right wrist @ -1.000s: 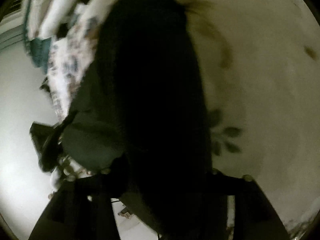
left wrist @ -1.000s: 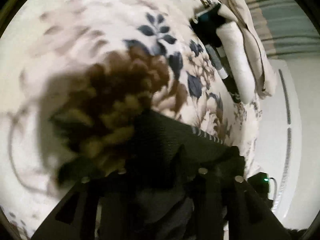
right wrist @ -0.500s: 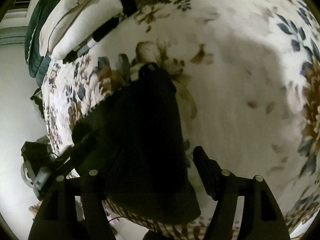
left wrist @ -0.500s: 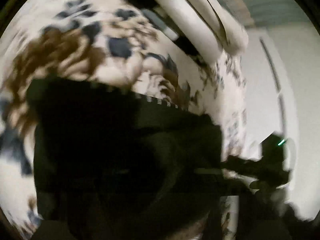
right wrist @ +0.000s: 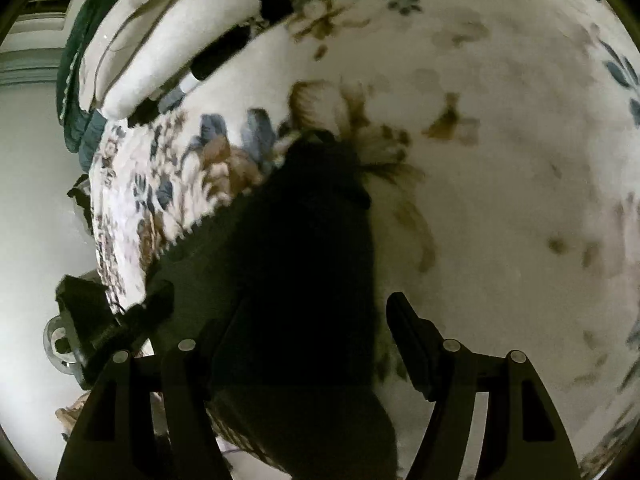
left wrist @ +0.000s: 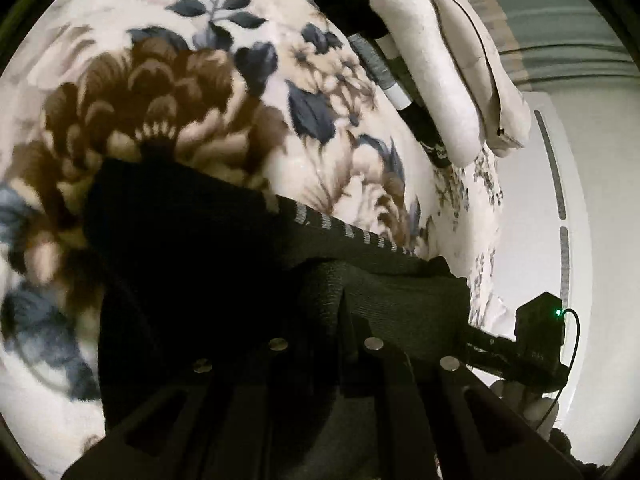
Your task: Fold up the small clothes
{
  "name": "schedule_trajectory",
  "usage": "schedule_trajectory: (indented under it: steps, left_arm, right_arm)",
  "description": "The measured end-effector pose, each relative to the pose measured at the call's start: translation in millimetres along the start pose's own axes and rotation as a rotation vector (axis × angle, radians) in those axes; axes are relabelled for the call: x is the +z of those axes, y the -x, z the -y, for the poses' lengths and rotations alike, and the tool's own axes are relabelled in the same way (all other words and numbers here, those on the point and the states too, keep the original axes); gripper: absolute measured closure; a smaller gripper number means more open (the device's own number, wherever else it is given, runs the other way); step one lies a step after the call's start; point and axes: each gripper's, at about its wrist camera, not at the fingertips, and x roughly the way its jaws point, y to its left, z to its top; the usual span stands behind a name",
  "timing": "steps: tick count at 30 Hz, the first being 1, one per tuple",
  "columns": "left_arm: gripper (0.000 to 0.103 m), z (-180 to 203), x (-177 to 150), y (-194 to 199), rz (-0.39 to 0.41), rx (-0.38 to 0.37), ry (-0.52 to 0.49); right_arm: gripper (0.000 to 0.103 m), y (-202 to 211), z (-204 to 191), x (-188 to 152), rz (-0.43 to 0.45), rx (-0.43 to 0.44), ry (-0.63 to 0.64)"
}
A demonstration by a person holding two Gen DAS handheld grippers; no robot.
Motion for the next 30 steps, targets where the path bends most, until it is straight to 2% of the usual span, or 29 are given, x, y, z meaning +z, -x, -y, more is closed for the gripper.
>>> schedule_trajectory:
  steps: [1, 4, 6, 8, 10, 12, 14, 17, 19, 21, 22, 23, 24, 27, 28, 30]
  left_arm:
    - [0.097, 1, -1, 1, 0.002, 0.001, -0.001]
    - [0.097, -1, -1, 5, 0.008, -0.007, 0.002]
    - [0.097, -7, 0, 2, 0.003, -0.004, 0.006]
    - [0.093, -15, 1, -2, -0.021, -0.030, 0.041]
    - [0.086, -15, 2, 2, -0.036, -0.064, 0.068]
    - [0.065, -8, -2, 14, -0.027, -0.073, 0.061]
    - [0.049, -4, -10, 27, -0.017, -0.076, 0.057]
    - [0.044, 0, -27, 47, 0.002, -0.059, 0.063]
    - [0.039, -2, -41, 57, 0.007, -0.055, 0.083]
    - [0.039, -4, -54, 56, -0.004, -0.039, 0.100]
    - [0.039, -6, -61, 53, -0.016, -0.023, 0.103]
    - [0.039, -8, -67, 49, -0.027, -0.005, 0.104]
    - [0.039, -10, -72, 45, -0.035, 0.012, 0.110]
    - [0.039, -15, -77, 41, -0.029, 0.040, 0.119]
    - [0.039, -17, -76, 41, -0.024, 0.057, 0.123]
    - [0.039, -20, -76, 43, -0.023, 0.038, 0.141]
  right_arm:
    - [0.060, 1, 0, 3, 0.036, -0.023, 0.006]
    - [0.066, -12, 9, 14, 0.040, -0.033, -0.040]
    - [0.066, -22, 8, 18, 0.024, -0.055, -0.027]
    - [0.063, -23, 12, 21, -0.011, -0.039, -0.043]
    - [0.043, -15, 21, 20, -0.059, -0.004, -0.095]
    - [0.041, 4, 33, 7, -0.058, 0.024, -0.134]
    - [0.039, 22, 45, -18, -0.071, 0.038, -0.164]
    - [0.038, 30, 62, -68, -0.126, 0.086, -0.263]
    - [0.037, 21, 73, -101, -0.184, 0.134, -0.348]
    - [0.037, 1, 82, -130, -0.227, 0.240, -0.448]
    - [0.042, -5, 84, -138, -0.223, 0.281, -0.479]
    - [0.054, -11, 86, -146, -0.197, 0.341, -0.515]
    - [0.078, -13, 85, -149, -0.173, 0.363, -0.527]
    - [0.083, -7, 70, -143, -0.100, 0.158, -0.407]
    - [0.083, -11, 69, -142, -0.113, 0.132, -0.398]
    - [0.082, -15, 64, -135, -0.164, 0.124, -0.359]
